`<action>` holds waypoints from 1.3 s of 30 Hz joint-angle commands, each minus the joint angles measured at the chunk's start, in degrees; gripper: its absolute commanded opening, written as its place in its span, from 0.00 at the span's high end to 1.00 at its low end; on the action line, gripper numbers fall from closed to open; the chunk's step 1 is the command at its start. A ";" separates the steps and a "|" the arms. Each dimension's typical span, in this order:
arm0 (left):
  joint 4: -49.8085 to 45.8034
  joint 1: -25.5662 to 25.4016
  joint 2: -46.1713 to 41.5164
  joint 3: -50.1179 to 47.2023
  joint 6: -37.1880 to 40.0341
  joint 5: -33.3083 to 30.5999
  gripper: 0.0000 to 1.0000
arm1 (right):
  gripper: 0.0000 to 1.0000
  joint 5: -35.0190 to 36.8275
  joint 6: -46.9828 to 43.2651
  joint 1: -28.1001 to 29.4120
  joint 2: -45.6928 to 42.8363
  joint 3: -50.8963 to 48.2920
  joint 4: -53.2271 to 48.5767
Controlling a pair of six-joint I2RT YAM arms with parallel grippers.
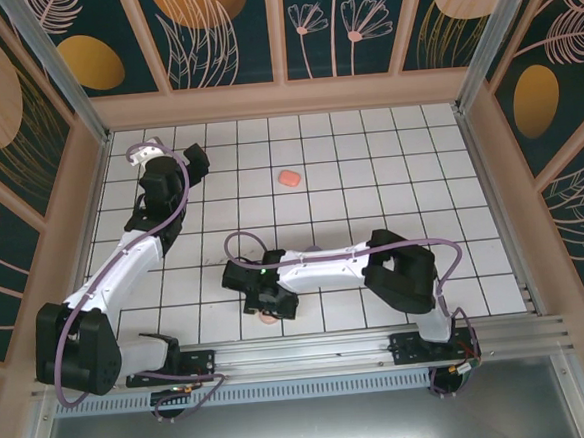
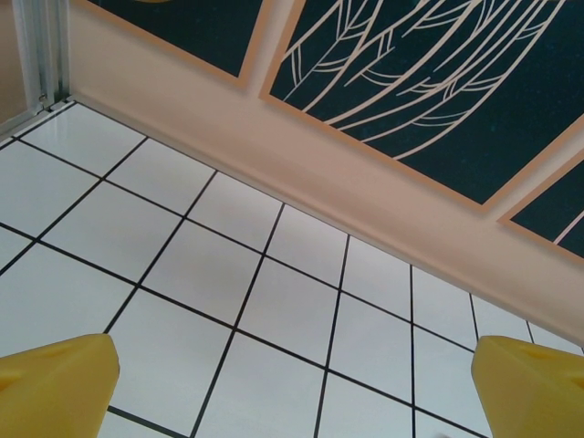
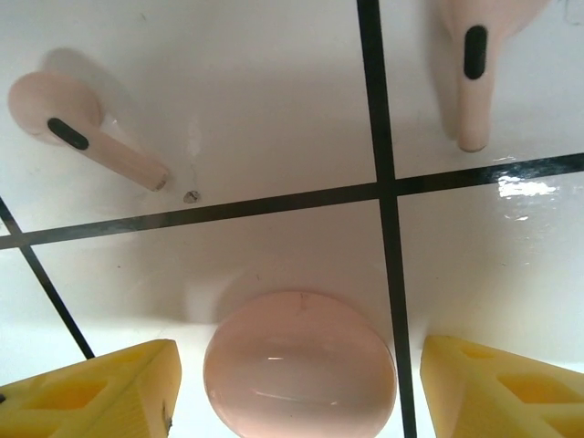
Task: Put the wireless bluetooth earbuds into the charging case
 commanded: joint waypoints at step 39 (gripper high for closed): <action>4.02 0.48 -0.11 2.14 0.87 1.24 0.01 | 0.58 9.41 -1.02 0.20 -6.70 4.16 -6.43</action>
